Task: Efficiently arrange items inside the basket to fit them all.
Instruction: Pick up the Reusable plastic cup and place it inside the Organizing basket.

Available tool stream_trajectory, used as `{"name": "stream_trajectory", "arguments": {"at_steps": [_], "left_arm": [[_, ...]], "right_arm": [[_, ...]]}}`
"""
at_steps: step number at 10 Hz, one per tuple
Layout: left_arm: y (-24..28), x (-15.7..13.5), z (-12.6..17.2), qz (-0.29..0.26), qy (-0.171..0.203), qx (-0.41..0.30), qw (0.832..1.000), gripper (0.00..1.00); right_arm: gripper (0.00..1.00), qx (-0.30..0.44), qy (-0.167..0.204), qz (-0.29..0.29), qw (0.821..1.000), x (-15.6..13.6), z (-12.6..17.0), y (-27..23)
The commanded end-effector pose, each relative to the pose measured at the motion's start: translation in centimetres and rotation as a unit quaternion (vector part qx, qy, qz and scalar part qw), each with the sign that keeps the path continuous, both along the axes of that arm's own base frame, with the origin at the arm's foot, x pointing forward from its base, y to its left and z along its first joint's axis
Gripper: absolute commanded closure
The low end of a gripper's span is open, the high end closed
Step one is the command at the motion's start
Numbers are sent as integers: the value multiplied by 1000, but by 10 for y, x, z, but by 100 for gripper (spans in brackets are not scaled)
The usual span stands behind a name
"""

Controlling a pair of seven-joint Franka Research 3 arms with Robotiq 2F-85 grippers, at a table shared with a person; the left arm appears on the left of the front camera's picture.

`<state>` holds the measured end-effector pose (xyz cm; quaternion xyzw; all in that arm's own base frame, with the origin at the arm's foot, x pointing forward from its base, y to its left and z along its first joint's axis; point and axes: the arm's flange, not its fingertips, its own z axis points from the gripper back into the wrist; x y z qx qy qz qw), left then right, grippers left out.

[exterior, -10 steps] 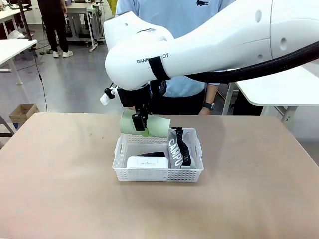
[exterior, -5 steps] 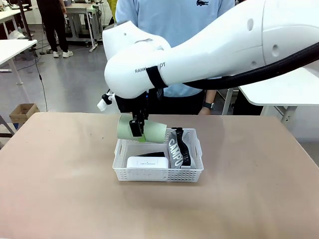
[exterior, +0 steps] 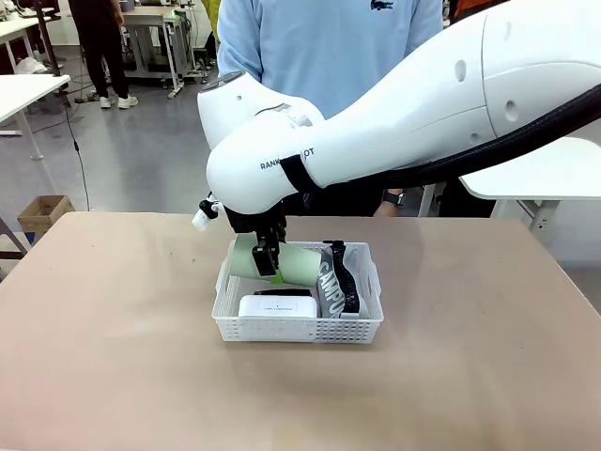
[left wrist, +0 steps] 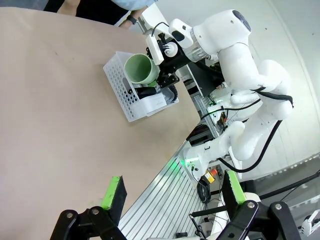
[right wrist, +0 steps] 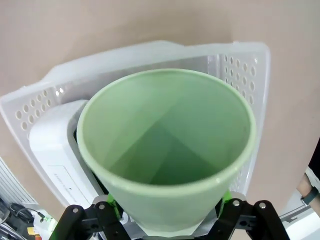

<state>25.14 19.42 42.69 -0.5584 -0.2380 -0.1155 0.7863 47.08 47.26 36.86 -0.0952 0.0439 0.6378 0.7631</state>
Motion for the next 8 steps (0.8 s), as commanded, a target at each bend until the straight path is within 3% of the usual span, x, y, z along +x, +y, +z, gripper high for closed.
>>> {"name": "stream_trajectory", "arguments": {"at_steps": [1,5,8], "left_arm": [[-1,-2,3,1,-3,-9,1000,0],[-1,-2,3,1,-3,-9,1000,0],[-1,-2,3,1,-3,-9,1000,0]], "right_arm": [[16,-12,-17,-7,1000,-5,3,-11],[16,-41,-48,-6,998,6,-2,-9],[16,-42,-51,5,998,11,-6,-4]]}}
